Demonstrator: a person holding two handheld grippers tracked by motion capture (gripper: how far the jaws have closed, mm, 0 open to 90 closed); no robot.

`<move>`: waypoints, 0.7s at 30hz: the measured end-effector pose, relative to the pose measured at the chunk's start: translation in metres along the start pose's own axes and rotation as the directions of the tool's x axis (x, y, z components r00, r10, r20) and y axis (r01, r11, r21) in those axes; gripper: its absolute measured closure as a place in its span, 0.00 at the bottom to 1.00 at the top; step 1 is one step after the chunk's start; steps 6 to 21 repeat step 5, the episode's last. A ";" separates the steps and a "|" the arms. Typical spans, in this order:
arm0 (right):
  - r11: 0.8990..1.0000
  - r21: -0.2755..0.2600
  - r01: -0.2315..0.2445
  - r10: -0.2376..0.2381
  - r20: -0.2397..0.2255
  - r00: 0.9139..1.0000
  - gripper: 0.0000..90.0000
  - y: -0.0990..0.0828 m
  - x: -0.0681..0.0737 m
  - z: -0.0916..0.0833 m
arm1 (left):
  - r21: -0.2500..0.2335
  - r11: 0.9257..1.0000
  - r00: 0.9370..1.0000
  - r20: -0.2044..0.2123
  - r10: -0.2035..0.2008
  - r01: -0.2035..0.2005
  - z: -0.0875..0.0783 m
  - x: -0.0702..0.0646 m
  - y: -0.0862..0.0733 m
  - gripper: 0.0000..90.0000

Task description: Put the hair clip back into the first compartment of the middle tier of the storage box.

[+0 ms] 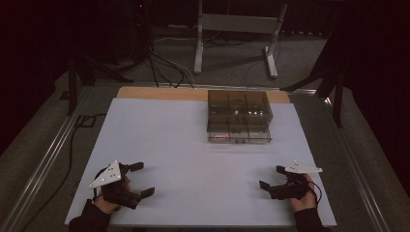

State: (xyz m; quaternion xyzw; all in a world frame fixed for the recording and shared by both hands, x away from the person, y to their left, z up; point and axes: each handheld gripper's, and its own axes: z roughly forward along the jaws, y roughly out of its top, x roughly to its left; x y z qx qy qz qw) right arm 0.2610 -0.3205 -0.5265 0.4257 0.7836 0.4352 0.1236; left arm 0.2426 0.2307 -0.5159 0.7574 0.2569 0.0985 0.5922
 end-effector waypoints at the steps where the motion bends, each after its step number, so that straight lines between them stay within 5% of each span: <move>1: 1.000 0.001 -0.005 0.005 0.001 1.000 0.00 0.000 -0.001 0.000 | 0.000 1.000 1.000 0.000 -0.001 0.001 0.000 0.000 0.000 0.00; 21: 1.000 0.007 -0.011 0.011 0.007 1.000 0.00 -0.001 -0.002 0.000 | 0.001 1.000 1.000 -0.001 0.002 -0.002 0.000 0.000 0.000 0.01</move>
